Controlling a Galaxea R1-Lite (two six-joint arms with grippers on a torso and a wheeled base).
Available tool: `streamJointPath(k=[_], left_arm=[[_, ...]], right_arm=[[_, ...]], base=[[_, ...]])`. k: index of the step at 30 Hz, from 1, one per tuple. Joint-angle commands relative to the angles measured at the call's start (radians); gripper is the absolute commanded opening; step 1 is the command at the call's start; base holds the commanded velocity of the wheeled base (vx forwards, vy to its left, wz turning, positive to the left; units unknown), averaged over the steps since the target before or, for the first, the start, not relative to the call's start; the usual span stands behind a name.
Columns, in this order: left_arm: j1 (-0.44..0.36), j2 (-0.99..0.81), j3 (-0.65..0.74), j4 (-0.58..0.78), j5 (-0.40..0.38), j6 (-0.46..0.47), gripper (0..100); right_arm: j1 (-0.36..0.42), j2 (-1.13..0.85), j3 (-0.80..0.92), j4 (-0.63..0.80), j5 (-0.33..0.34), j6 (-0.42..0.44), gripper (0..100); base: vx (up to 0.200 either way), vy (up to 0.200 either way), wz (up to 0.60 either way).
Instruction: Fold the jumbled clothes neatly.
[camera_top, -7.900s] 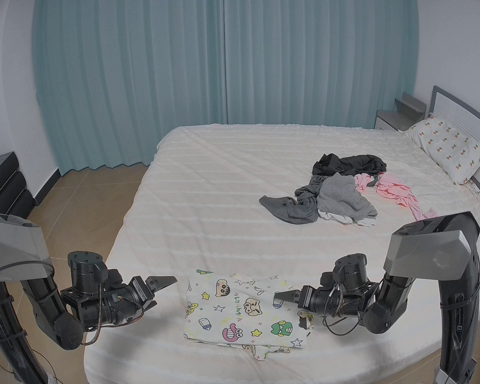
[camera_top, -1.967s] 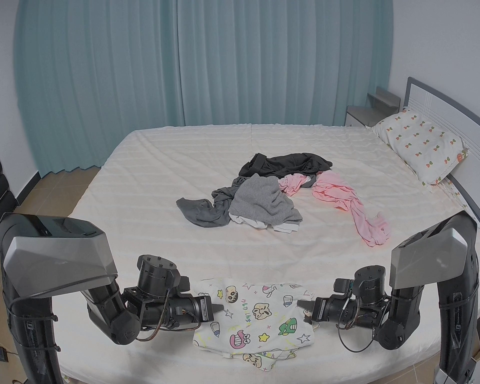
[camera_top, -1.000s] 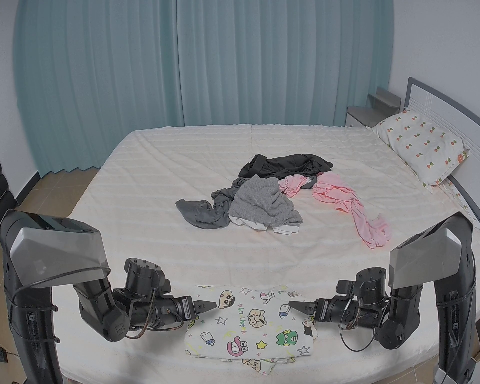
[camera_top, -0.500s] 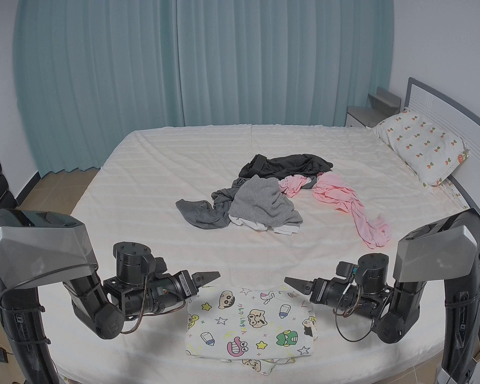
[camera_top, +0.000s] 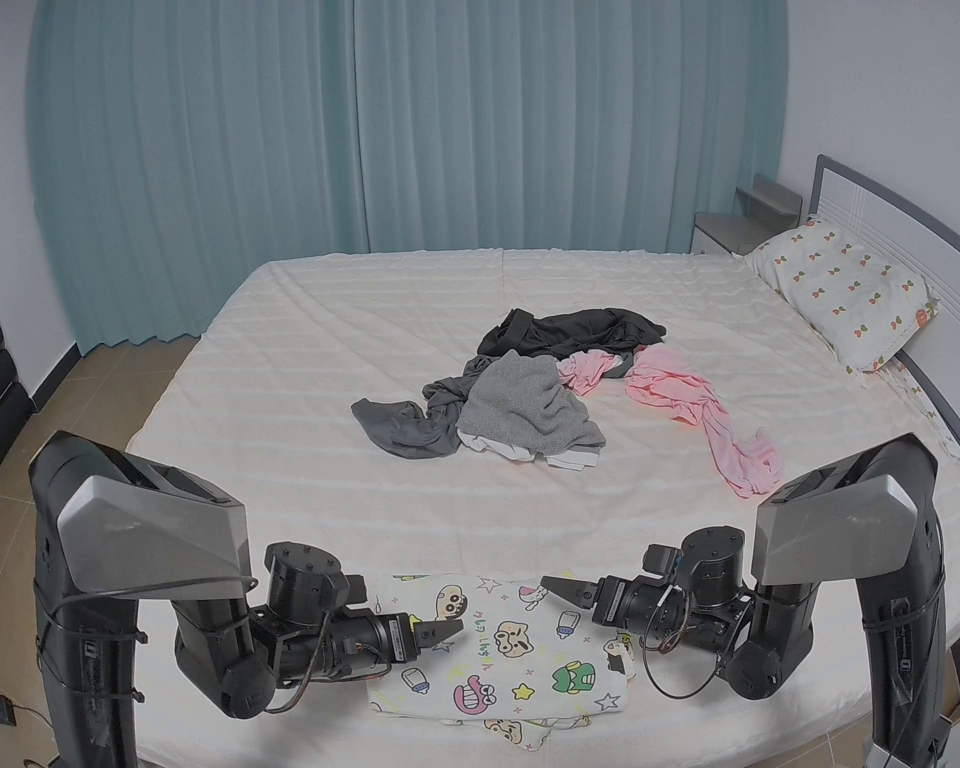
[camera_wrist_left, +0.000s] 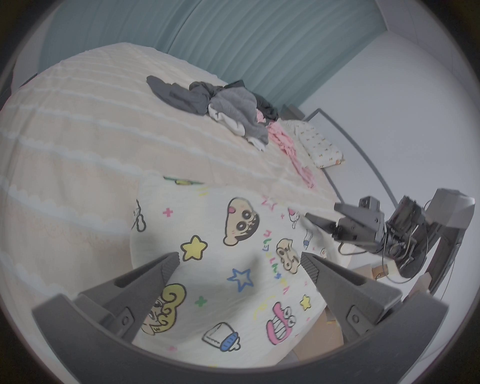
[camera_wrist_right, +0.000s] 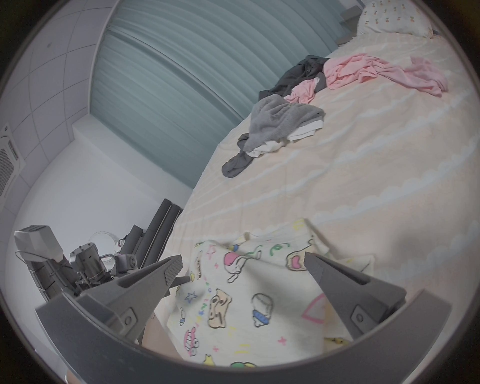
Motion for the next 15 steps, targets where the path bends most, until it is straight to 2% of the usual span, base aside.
streamJointPath(k=[1,7,15], left_arm=[[-0.008,0.041,0.005,0.001,0.010,0.002,100],[-0.007,0.036,0.008,-0.005,0.011,0.001,100],[0.042,-0.126,0.072,-0.105,0.013,-0.005,100]], right_arm=[[-0.037,0.044,-0.006,-0.009,0.010,0.000,100],[-0.051,0.039,-0.023,-0.010,0.002,-0.003,100],[-0.043,-0.188,0.065,-0.009,-0.035,-0.010,100]], base=[[0.000,0.000,0.00],[0.000,0.000,0.00],[0.000,0.000,0.00]])
